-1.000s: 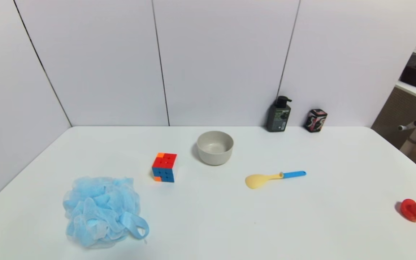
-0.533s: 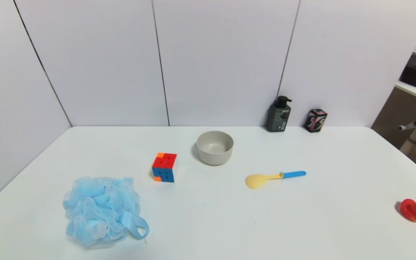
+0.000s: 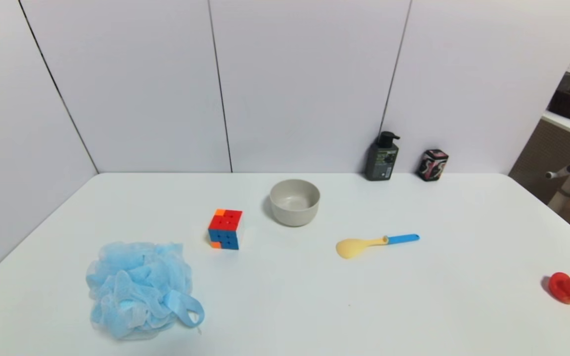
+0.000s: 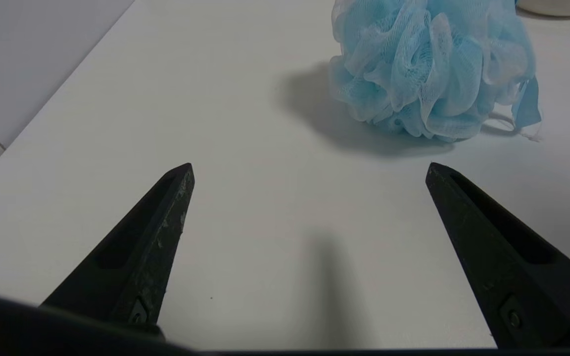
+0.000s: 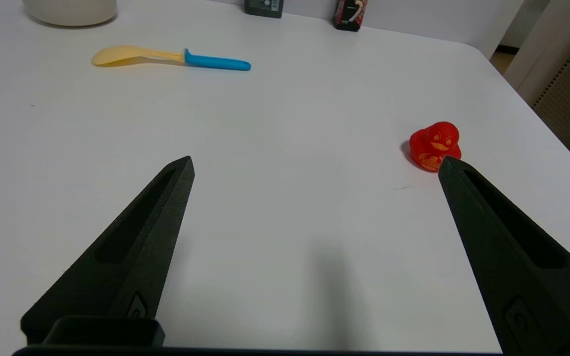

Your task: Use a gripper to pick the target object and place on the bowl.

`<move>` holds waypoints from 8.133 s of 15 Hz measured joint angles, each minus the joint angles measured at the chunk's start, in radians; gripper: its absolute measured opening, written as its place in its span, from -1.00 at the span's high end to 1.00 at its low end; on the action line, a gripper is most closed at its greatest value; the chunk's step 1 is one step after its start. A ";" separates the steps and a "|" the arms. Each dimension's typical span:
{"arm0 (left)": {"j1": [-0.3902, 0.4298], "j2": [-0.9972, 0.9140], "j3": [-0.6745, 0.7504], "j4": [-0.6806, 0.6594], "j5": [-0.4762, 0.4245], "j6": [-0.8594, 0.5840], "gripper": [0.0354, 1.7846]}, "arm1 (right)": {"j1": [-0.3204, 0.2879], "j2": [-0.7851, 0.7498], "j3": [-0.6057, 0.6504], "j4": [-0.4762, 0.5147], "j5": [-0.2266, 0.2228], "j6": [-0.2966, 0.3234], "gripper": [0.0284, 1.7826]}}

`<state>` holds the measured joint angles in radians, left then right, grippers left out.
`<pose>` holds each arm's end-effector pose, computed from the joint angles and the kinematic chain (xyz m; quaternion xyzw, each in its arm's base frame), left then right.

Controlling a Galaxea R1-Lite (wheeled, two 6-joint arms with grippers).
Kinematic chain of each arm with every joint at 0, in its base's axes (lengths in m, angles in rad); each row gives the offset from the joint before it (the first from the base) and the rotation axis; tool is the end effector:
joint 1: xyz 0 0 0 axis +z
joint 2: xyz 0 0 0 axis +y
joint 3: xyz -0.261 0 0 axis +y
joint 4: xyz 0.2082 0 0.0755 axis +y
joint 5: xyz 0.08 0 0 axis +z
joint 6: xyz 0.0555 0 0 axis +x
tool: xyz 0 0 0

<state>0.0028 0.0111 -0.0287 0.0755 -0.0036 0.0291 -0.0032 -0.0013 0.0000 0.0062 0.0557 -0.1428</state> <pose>0.0811 0.0000 0.0742 0.0145 0.0289 -0.0008 0.9995 0.0825 0.0028 0.0748 -0.0712 0.0006 0.0264 0.9971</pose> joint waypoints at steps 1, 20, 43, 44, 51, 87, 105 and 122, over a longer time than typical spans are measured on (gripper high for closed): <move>0.000 0.005 -0.035 0.030 -0.001 0.008 -0.89 | 0.000 0.000 0.000 0.000 0.000 0.000 -0.91; -0.263 1.244 -1.041 0.217 -0.077 0.099 -0.89 | 0.000 0.000 0.000 0.000 0.000 0.000 -0.91; -0.434 1.444 -0.864 0.394 0.189 -0.410 -0.89 | 0.000 0.000 0.000 0.000 0.000 0.000 -0.91; -0.435 1.444 -0.853 0.394 0.188 -0.410 -0.89 | 0.000 0.000 0.000 0.000 0.000 0.000 -0.91; -0.453 1.449 -0.829 0.394 0.189 -0.410 -0.61 | 0.000 0.000 0.000 0.000 0.000 0.000 -0.91; -0.514 2.136 -1.941 0.299 -0.287 -0.037 0.32 | 0.000 0.000 0.000 0.000 0.000 0.000 -0.91; -0.525 2.208 -1.946 0.209 -0.289 -0.006 -0.43 | 0.000 0.000 0.000 0.000 0.000 0.000 -0.91; -0.506 1.377 -1.453 0.429 -0.173 0.039 -0.85 | 0.000 0.000 0.000 0.000 0.000 0.000 -0.91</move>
<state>-0.5036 1.3883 -1.4813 0.5045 -0.1764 0.0683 -0.0032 -0.0013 0.0000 0.0057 0.0553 -0.1428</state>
